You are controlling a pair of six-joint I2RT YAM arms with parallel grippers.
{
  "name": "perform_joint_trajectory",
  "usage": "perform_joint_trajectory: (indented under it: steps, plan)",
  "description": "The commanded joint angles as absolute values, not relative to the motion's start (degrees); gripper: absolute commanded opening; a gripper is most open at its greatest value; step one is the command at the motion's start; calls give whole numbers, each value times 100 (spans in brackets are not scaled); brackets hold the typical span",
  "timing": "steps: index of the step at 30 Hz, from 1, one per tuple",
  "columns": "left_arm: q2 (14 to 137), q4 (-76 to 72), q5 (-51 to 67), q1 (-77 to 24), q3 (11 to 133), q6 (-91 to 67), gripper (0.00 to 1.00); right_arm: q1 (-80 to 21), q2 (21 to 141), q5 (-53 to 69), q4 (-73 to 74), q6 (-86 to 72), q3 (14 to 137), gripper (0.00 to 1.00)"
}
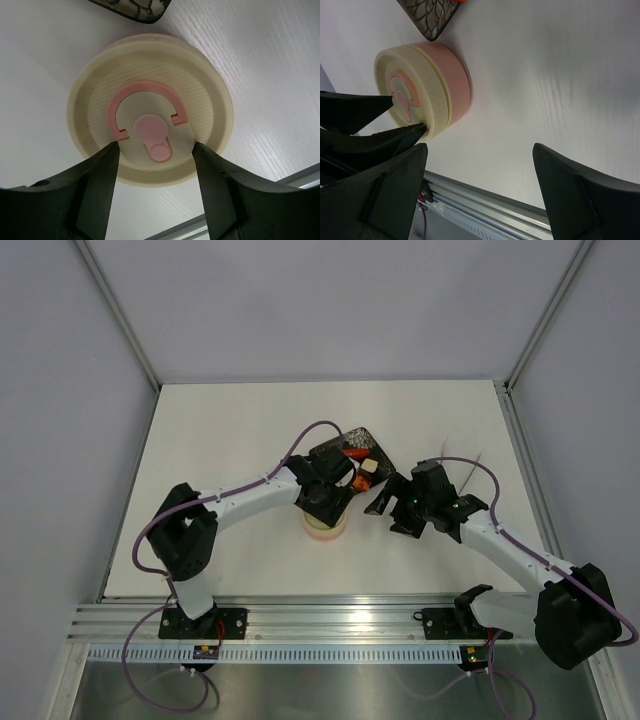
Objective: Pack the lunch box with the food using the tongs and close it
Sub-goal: Close the box lid on the packing box, then screw the box lid onto the packing box.
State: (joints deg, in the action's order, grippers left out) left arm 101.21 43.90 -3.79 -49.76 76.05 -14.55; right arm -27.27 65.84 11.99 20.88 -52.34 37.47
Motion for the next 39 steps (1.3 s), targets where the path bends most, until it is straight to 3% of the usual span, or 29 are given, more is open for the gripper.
perform_joint_trajectory:
  steps: [1, 7, 12, 19, 21, 24, 39]
  plan:
    - [9932, 4824, -79, -5001, 7752, -1450, 65, -2786, 6521, 870, 2443, -4957, 4288, 93]
    - [9458, 5053, -307, -4992, 7989, -1511, 76, -2795, 7003, 695, 2751, -4659, 4920, 94]
    - [8878, 5028, -36, -4633, 7867, -1687, 77, -2891, 7496, 422, 3084, -4404, 5510, 93]
    - [8069, 4246, 1046, -3191, 6690, -2372, 50, -3435, 8243, 35, 3367, -4184, 6450, 87]
    - [8016, 4175, 1020, -2980, 6417, -2487, 43, -3550, 8358, 35, 3191, -4149, 6556, 76]
    - [8059, 3991, 1116, -2830, 6162, -2776, 38, -3744, 8674, 193, 3111, -4026, 6837, 68]
    - [8525, 3340, 1494, -2804, 5827, -3138, 44, -4157, 10037, 800, 2874, -3850, 7524, 75]
